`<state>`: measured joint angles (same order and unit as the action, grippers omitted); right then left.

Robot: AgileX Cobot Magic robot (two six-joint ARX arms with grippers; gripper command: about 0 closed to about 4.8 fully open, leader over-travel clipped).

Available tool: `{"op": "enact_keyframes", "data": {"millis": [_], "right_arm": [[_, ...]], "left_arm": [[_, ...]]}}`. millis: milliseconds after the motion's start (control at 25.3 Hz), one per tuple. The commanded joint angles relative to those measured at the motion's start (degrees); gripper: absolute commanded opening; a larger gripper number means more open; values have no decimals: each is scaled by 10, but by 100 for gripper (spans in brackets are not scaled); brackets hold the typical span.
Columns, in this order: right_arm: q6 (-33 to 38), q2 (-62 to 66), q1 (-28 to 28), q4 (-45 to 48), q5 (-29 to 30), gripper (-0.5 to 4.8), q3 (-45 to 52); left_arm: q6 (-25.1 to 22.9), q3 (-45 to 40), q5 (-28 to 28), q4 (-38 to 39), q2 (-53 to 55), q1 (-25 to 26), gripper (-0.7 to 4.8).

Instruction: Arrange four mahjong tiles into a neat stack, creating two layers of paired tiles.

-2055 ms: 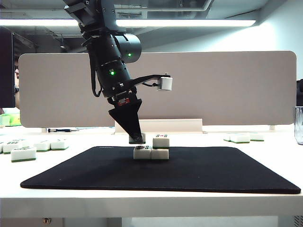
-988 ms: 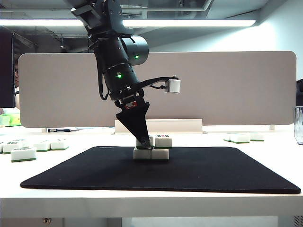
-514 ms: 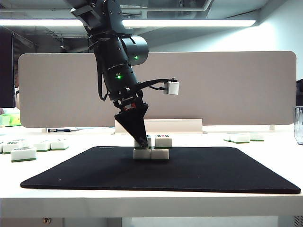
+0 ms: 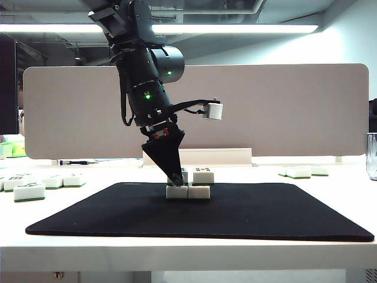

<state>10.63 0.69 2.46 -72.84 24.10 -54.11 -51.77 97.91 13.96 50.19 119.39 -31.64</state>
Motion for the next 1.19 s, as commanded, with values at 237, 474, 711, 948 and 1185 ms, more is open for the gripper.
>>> {"op": "enact_keyframes", "data": {"millis": [237,474,711,948,1185], "right_arm": [[-2,-7,-1,6,0,-1,-2],[-2,-7,-1,6,3,-1,-2],[-2,-7,-1,6,17,-1,-2],[-2,-7,-1,6,17,-1,-2],[16,-7,0,-41,85,-1,-2]], "left_arm": [[1,1,2,0,-20,-1,378],[53,1,-29,26,-72,0,375],[86,1,-91,40,-206,7,101],[186,0,-133,65,-319,41,-6],[271,0,-133,94,-377,83,-6]]}}
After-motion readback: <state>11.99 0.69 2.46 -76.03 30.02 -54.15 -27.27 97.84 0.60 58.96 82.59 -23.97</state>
